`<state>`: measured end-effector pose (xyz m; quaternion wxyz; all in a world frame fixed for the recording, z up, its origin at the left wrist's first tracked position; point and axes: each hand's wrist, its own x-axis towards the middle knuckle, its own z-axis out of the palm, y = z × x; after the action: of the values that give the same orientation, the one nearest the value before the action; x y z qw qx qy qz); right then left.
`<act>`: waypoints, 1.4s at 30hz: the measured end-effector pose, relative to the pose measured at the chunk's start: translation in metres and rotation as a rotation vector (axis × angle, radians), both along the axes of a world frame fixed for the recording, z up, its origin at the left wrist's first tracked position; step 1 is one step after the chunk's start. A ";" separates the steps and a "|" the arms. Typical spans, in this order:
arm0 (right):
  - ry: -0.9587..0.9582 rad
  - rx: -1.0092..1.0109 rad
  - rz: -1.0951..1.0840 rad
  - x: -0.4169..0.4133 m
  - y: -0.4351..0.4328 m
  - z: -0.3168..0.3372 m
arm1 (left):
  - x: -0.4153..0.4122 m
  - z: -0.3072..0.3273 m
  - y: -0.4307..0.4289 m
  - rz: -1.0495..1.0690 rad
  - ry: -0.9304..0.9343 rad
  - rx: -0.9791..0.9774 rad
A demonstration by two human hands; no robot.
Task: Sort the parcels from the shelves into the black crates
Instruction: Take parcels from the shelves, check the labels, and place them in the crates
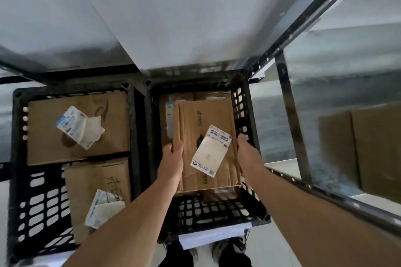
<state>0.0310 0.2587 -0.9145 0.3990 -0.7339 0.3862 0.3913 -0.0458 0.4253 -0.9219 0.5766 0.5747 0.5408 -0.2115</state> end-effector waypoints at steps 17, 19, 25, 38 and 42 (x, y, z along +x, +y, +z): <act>0.039 -0.078 0.105 -0.077 -0.002 -0.042 | -0.063 -0.023 -0.015 -0.148 0.185 0.073; 0.037 -0.057 0.092 -0.073 0.000 -0.041 | -0.057 -0.019 -0.013 -0.127 0.164 0.068; -0.017 -0.025 0.128 -0.029 0.016 -0.044 | -0.016 -0.024 0.005 -0.123 0.080 0.110; -0.222 -0.051 0.131 0.056 0.011 -0.050 | 0.073 -0.042 0.007 0.006 -0.099 -0.133; -0.176 -0.058 0.100 0.060 0.008 -0.049 | 0.070 -0.046 0.003 0.011 -0.092 -0.161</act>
<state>0.0906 0.2666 -0.9636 0.3900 -0.7950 0.3235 0.3335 0.0245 0.4284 -0.9680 0.6464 0.5326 0.4981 -0.2243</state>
